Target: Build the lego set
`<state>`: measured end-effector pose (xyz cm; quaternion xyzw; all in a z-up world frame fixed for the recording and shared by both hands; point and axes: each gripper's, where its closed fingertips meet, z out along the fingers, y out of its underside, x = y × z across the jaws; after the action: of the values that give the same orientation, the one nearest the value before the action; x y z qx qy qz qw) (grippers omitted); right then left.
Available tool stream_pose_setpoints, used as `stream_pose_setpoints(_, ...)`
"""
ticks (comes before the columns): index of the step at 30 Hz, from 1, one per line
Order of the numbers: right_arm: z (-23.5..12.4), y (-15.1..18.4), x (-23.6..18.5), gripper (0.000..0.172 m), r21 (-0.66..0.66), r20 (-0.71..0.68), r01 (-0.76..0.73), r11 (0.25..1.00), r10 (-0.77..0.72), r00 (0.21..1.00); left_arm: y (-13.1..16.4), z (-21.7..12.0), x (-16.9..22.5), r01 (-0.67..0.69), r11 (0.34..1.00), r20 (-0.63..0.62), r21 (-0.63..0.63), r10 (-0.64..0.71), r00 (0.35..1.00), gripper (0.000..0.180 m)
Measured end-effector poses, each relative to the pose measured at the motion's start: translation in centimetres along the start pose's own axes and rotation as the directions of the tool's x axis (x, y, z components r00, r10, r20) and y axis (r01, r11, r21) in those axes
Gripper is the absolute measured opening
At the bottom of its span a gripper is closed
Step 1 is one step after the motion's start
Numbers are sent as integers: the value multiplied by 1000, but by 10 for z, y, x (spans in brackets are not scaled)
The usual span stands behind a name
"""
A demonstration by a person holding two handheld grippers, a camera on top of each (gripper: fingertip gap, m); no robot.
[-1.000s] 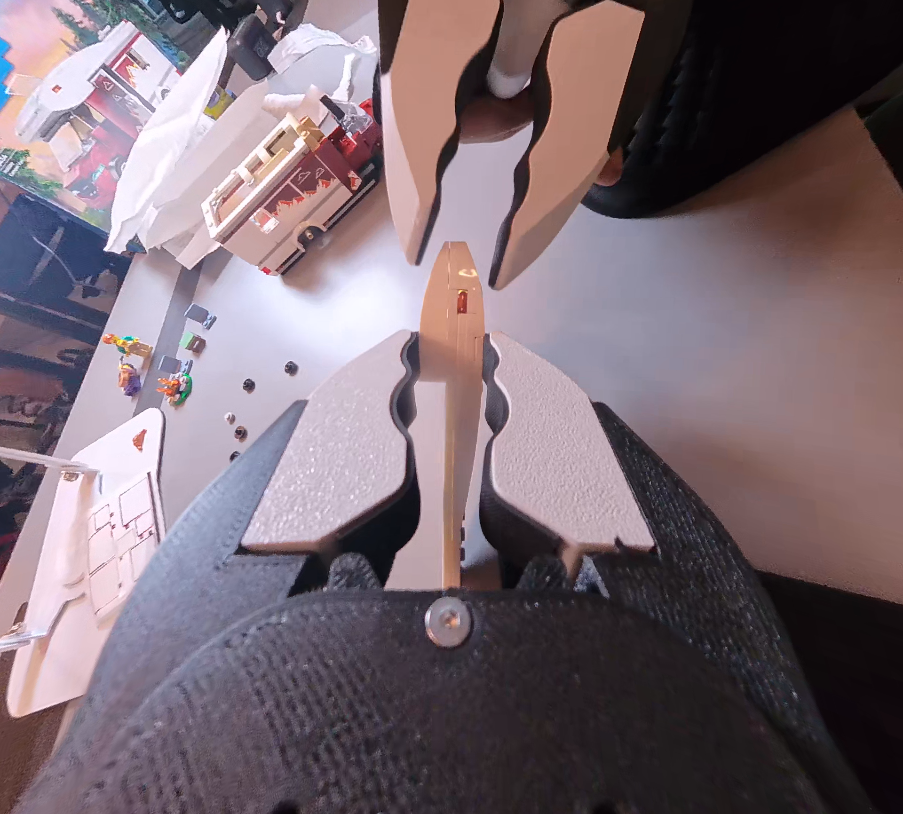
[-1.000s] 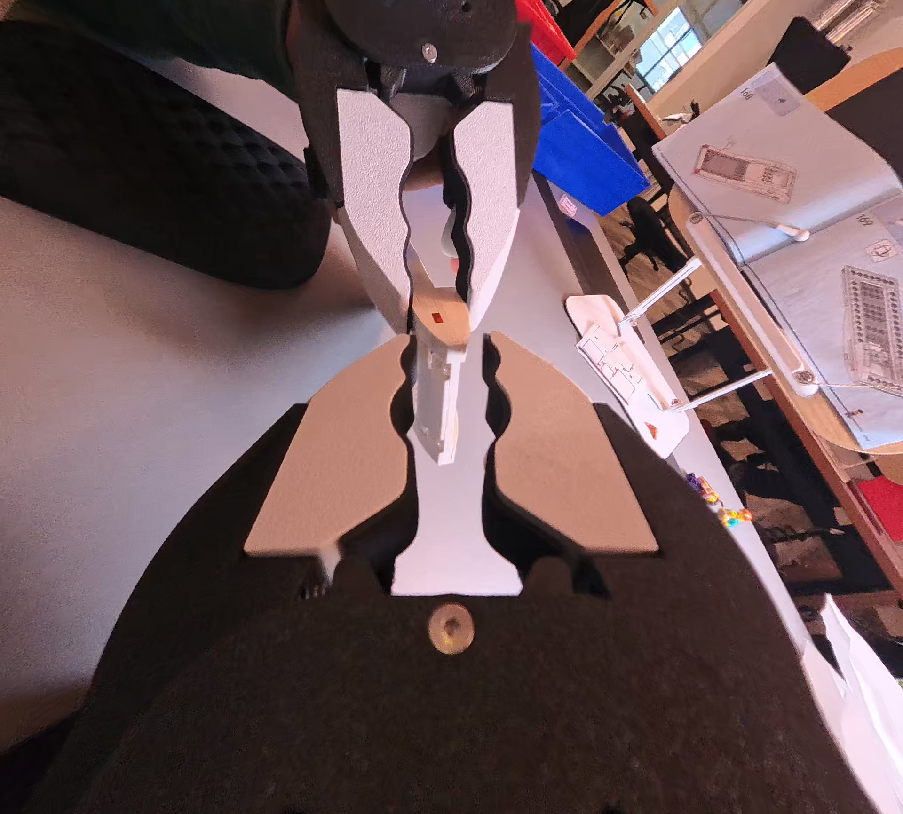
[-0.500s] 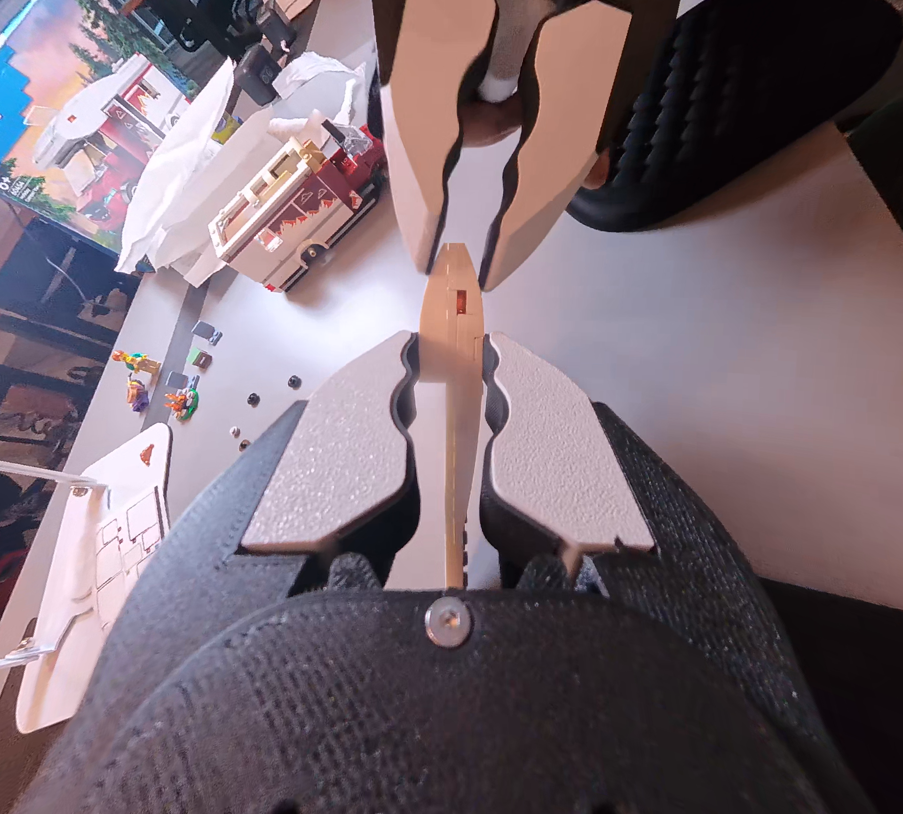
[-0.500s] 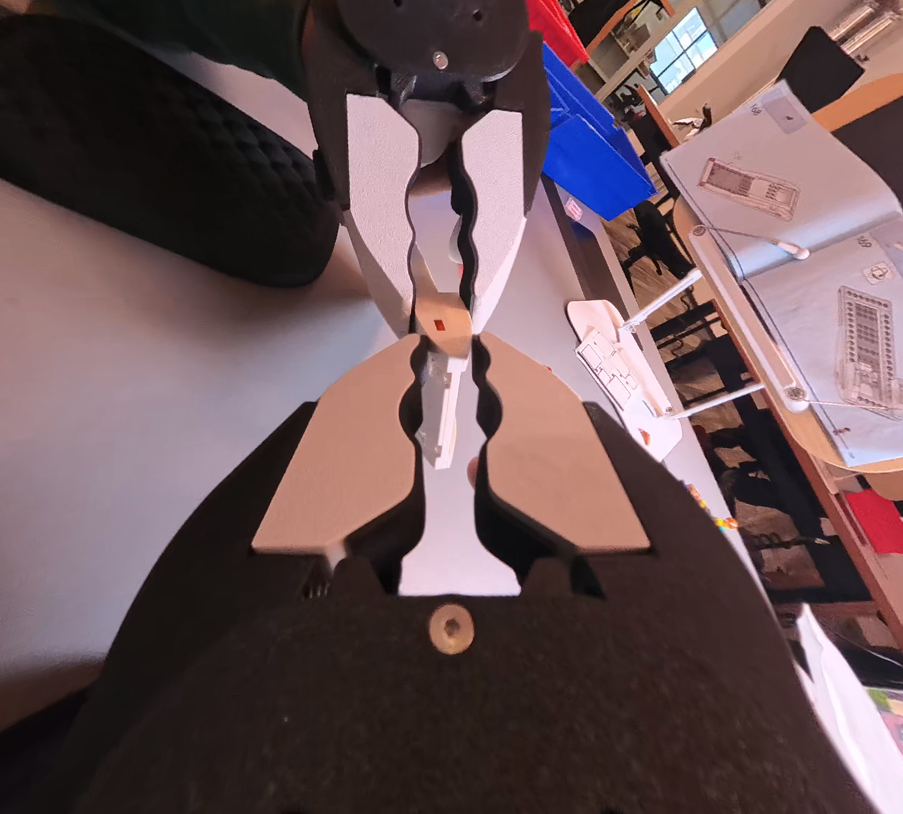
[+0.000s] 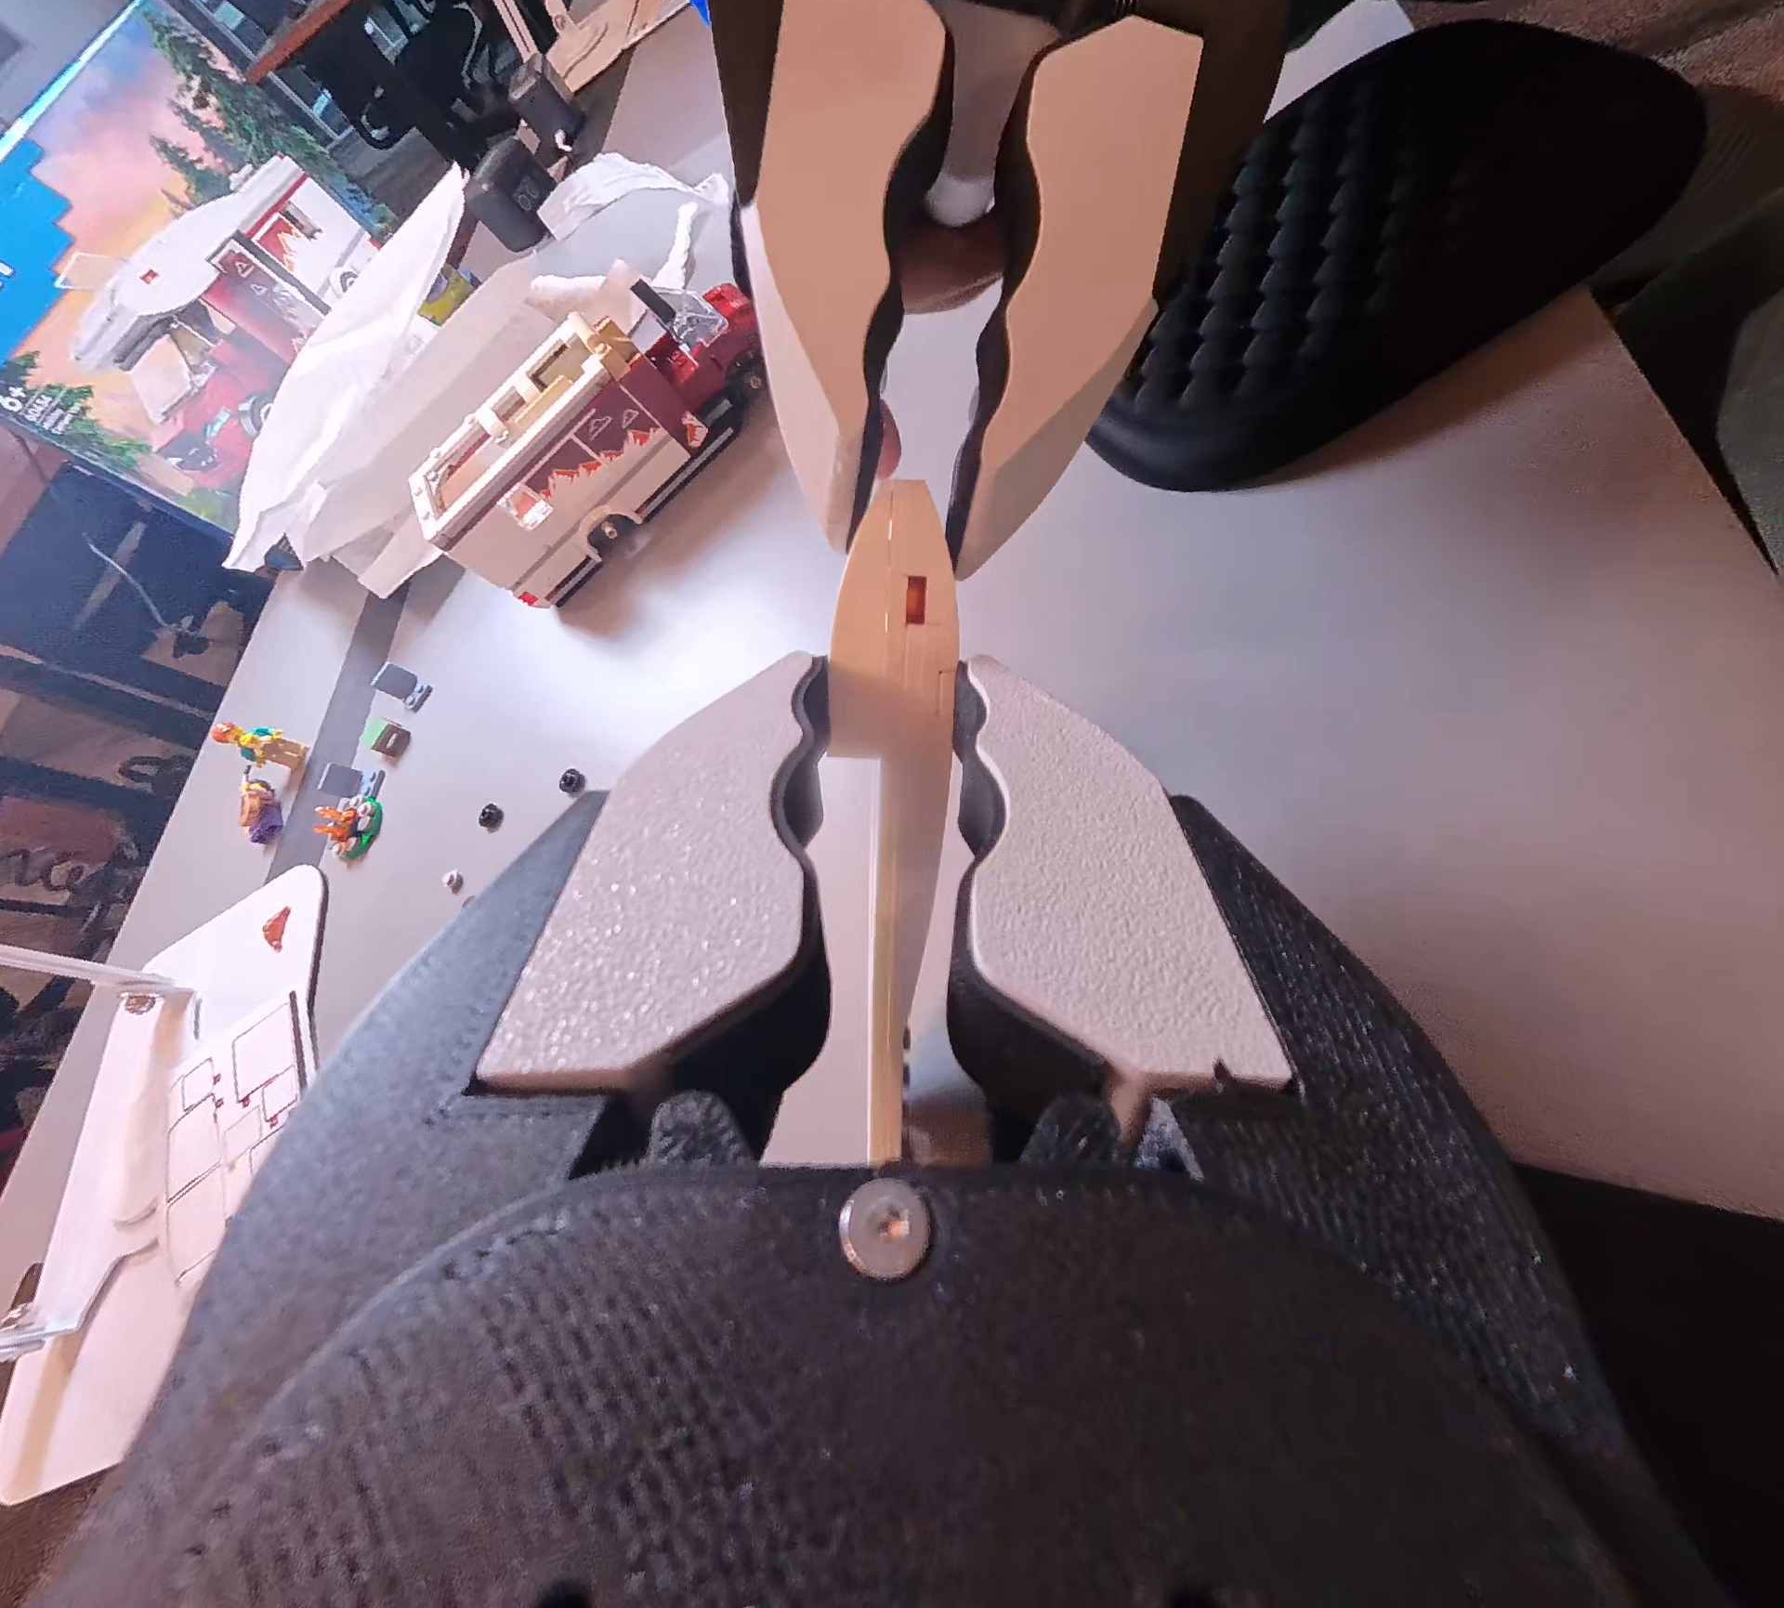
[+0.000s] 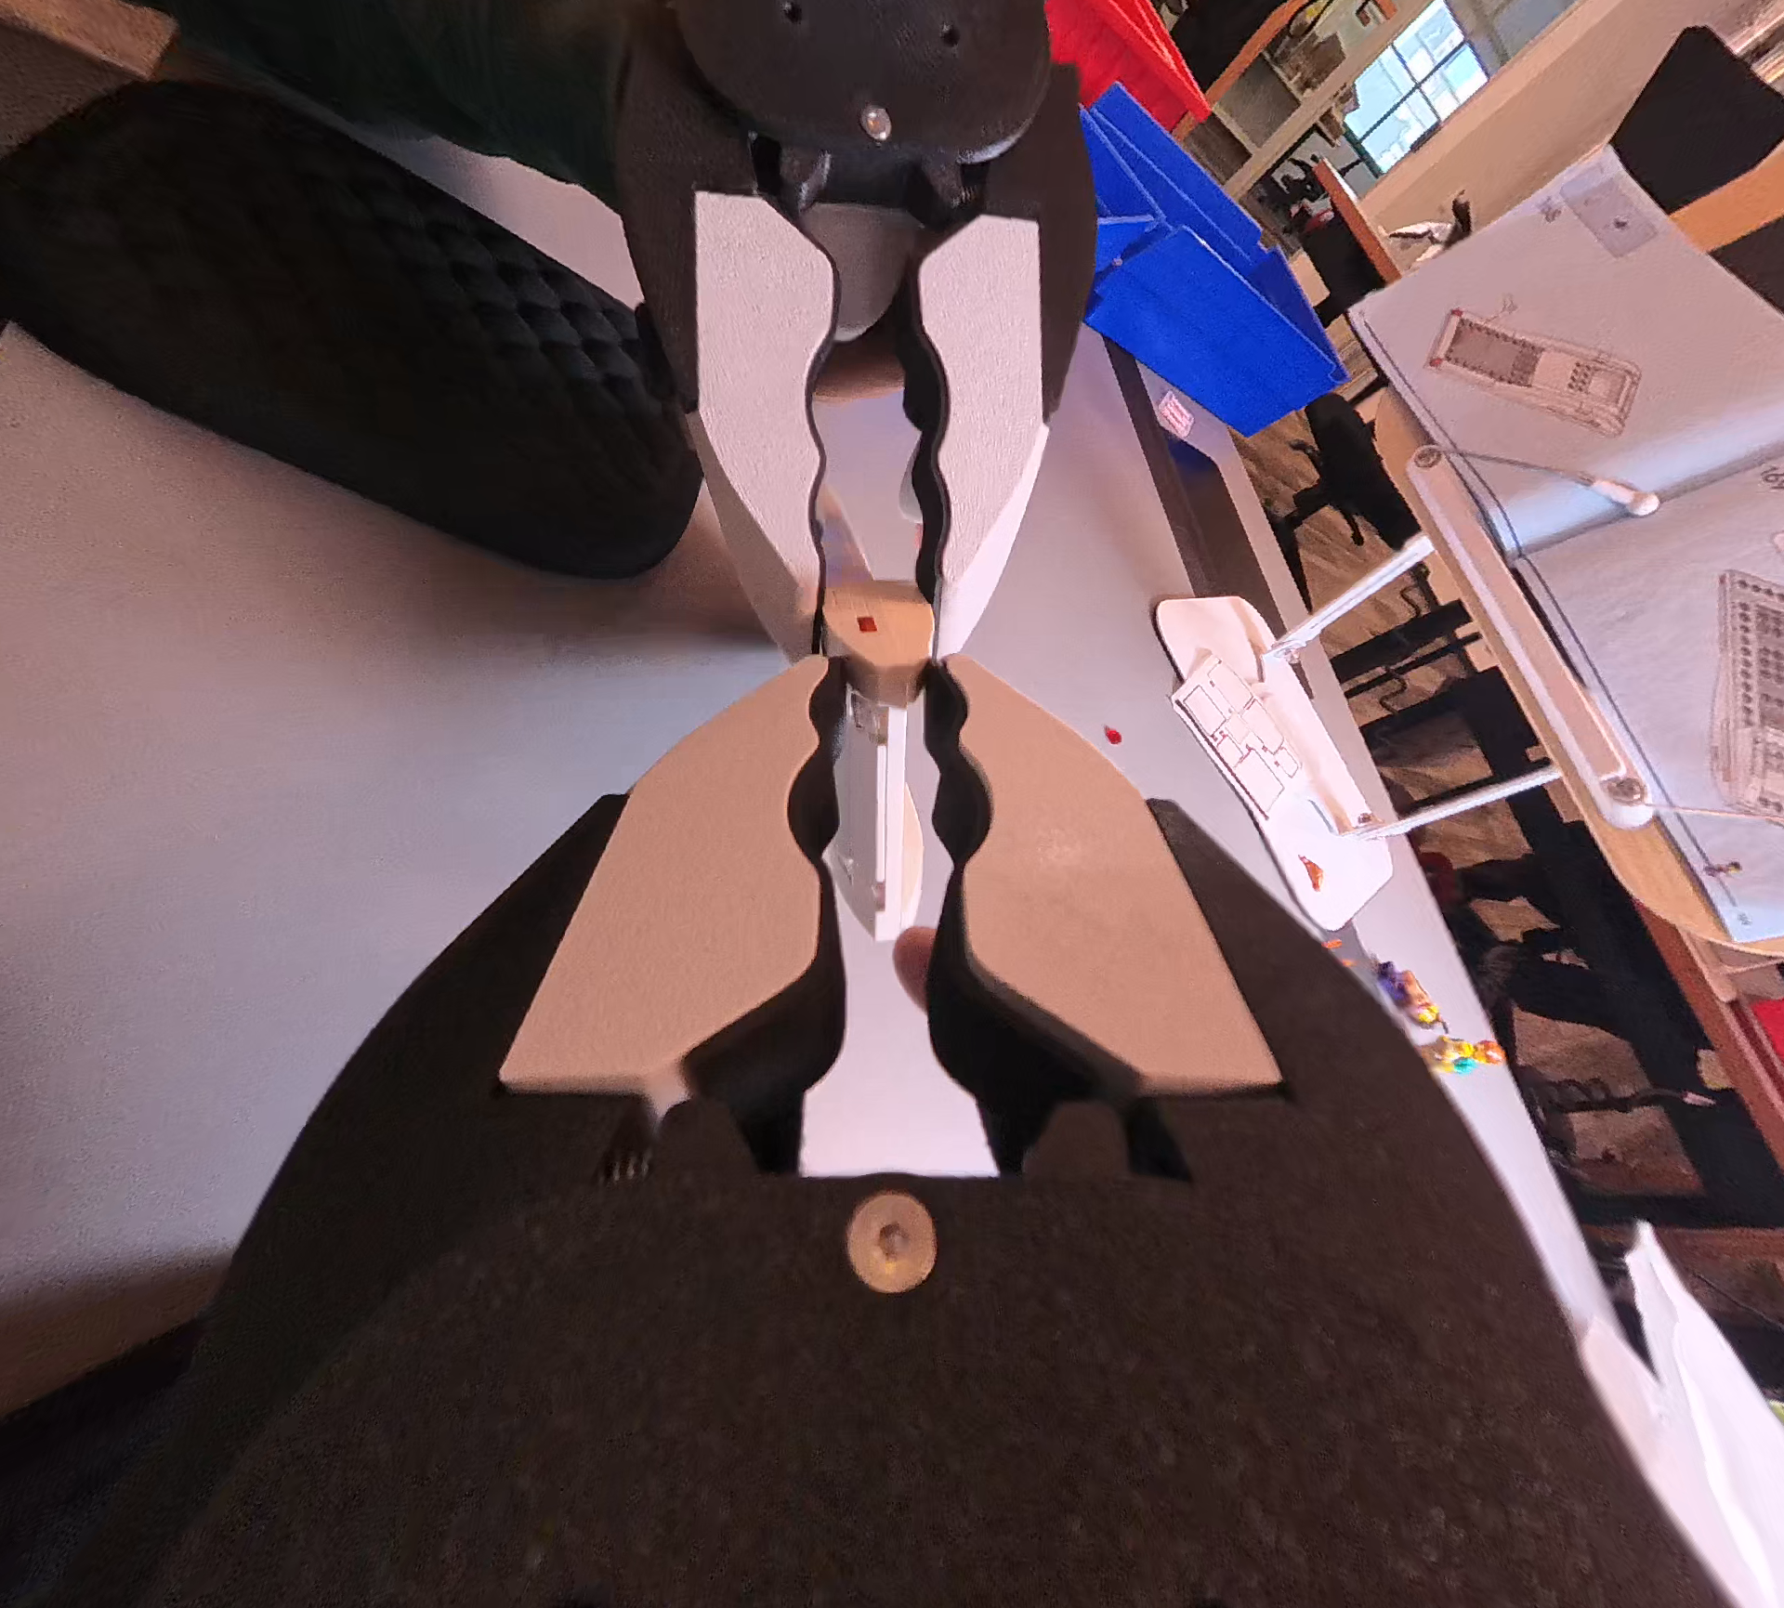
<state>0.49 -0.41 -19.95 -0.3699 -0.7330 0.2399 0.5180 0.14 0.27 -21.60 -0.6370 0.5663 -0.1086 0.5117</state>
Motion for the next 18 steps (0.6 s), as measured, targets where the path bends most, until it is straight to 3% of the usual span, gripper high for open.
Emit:
stream_pose_setpoints(6,-1,-1,-2,15,-18,0,38,999,-38,999,-1,1,1,-19,1000,2,-1,19,1000,25)
stream_pose_setpoints(9,2,-1,-4,14,-5,18,-6,1000,6,1000,-14,1,2,-27,998,38,65,25,999,32)
stream_pose_setpoints(10,3,-1,-4,15,4,20,-24,1000,24,1000,-13,2,3,-62,997,46,43,60,997,24)
stream_pose_setpoints(13,5,0,-3,15,21,9,-65,998,65,998,-9,2,1,-80,997,79,-8,81,994,24)
stream_pose_setpoints(18,3,-3,-2,21,-1,-63,62,998,-62,996,-10,1,3,-91,996,76,-19,92,993,24)
